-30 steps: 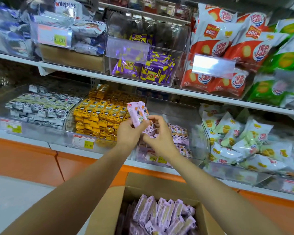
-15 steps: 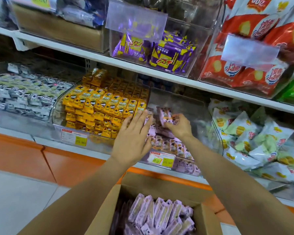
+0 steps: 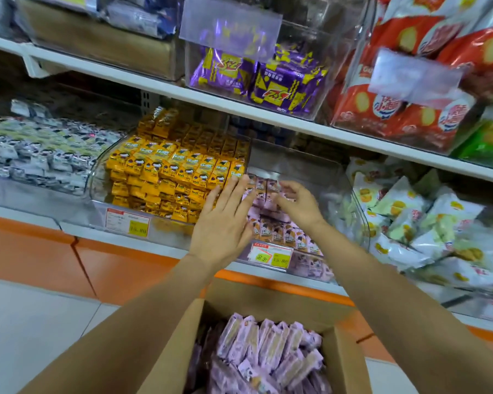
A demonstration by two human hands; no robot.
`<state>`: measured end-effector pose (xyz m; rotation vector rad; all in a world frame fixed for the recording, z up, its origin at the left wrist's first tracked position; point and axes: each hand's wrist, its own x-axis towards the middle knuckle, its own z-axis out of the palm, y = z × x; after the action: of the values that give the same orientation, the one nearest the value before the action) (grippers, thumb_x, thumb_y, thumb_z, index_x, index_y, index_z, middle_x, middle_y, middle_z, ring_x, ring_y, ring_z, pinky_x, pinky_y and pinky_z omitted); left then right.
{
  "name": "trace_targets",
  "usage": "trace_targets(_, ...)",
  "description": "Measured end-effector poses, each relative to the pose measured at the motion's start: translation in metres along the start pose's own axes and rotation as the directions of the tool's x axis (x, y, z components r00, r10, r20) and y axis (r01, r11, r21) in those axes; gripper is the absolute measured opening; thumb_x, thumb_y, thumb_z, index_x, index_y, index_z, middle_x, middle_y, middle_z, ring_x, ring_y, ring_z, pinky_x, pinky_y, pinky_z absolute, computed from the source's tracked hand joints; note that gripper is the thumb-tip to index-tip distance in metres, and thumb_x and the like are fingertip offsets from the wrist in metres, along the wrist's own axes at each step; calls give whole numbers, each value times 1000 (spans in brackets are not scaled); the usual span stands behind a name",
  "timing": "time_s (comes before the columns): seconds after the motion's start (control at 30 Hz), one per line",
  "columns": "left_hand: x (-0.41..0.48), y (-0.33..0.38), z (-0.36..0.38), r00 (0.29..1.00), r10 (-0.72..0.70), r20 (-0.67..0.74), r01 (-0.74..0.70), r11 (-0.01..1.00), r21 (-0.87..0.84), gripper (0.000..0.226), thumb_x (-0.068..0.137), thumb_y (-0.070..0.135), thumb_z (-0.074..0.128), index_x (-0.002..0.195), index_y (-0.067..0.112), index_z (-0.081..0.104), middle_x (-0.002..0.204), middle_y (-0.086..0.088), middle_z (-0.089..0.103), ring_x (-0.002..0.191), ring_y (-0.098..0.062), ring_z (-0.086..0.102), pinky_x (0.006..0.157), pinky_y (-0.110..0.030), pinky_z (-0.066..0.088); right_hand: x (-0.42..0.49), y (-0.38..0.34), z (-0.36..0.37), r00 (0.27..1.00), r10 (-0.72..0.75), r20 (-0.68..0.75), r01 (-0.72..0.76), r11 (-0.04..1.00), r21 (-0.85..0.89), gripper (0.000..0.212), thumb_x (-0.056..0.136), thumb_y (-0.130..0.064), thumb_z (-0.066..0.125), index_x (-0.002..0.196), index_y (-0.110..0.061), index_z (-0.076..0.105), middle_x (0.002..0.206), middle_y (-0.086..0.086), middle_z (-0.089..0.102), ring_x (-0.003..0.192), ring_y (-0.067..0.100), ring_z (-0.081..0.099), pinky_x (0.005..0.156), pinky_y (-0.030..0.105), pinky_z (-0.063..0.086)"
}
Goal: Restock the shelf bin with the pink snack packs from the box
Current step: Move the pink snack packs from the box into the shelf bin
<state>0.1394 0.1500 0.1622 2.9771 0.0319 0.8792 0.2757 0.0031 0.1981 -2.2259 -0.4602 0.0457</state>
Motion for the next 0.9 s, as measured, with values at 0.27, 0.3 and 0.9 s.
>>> trace_targets(0.27, -77, 43, 1, 988, 88, -129, -115, 969, -221, 28, 77, 22, 46, 97, 8, 61, 94, -12, 57, 83, -32, 51, 70, -41, 36, -143, 8, -21, 983, -184, 7, 179, 963, 203, 13, 93, -17, 57, 84, -9, 63, 68, 12, 59, 60, 14, 53, 58, 35, 46)
trace_targets(0.3, -95, 50, 9, 993, 112, -29, -116, 946, -302, 26, 78, 24, 44, 95, 11, 58, 89, -9, 56, 78, -31, 53, 67, -40, 39, -162, 20, -17, 987, -155, 37, 144, 968, 204, 16, 93, -16, 57, 83, -5, 62, 66, 17, 56, 58, 14, 51, 57, 34, 43)
trace_targets(0.9, -282, 110, 109, 677, 264, 687, 75, 903, -422, 52, 77, 45, 32, 107, 25, 71, 109, 3, 67, 116, -24, 42, 79, -44, 51, -301, 228, 86, 791, 313, 525, -135, 927, -350, 30, 85, -15, 68, 115, -16, 67, 109, 7, 45, 102, 24, 52, 89, 25, 42)
